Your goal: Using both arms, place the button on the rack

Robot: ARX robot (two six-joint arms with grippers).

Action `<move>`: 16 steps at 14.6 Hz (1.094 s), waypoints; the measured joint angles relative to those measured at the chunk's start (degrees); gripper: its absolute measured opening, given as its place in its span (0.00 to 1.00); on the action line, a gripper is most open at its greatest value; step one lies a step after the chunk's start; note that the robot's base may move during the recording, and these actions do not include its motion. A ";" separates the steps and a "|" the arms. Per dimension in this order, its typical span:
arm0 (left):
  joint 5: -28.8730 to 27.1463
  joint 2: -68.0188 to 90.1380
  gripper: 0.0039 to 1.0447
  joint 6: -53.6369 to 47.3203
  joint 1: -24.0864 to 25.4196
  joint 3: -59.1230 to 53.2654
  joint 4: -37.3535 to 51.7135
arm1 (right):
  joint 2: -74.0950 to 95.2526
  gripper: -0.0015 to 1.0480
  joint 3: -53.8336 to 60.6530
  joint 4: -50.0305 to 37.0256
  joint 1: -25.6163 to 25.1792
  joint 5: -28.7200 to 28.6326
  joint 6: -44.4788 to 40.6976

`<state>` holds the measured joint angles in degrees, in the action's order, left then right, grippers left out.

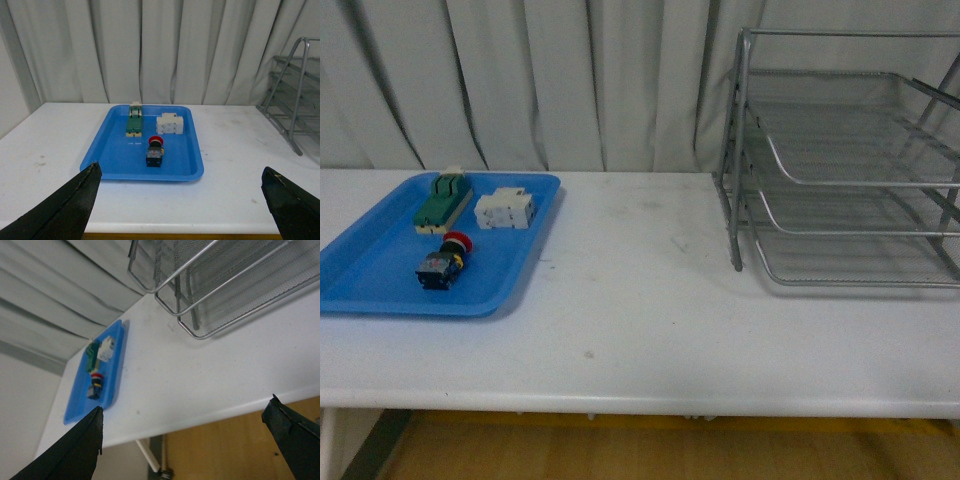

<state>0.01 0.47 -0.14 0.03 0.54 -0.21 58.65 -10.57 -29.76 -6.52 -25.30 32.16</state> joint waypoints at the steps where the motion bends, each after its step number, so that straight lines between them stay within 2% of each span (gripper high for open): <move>1: 0.00 0.00 0.94 0.00 0.00 0.00 0.00 | 23.69 0.94 -5.60 -23.85 3.26 4.81 16.81; 3: -0.02 0.00 0.94 0.00 0.00 0.00 0.00 | 36.87 0.94 -9.62 -32.26 4.74 7.02 24.00; 6: 0.00 0.00 0.94 0.02 0.00 0.00 0.00 | 49.53 0.94 -17.86 -35.36 7.17 10.69 30.47; 11: 0.00 0.00 0.94 0.00 0.00 0.00 0.02 | 59.12 0.94 -29.55 -31.45 8.85 13.05 33.35; 14: -0.02 0.00 0.94 0.00 0.00 0.00 -0.02 | 61.02 0.94 -32.65 -29.77 9.03 13.51 33.90; 16: -0.02 0.00 0.94 0.00 0.00 0.00 0.00 | 66.20 0.94 -41.62 -24.09 9.07 15.93 35.47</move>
<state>-0.01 0.47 -0.14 0.03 0.54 -0.21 124.86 -52.18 -53.84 2.55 -9.37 67.64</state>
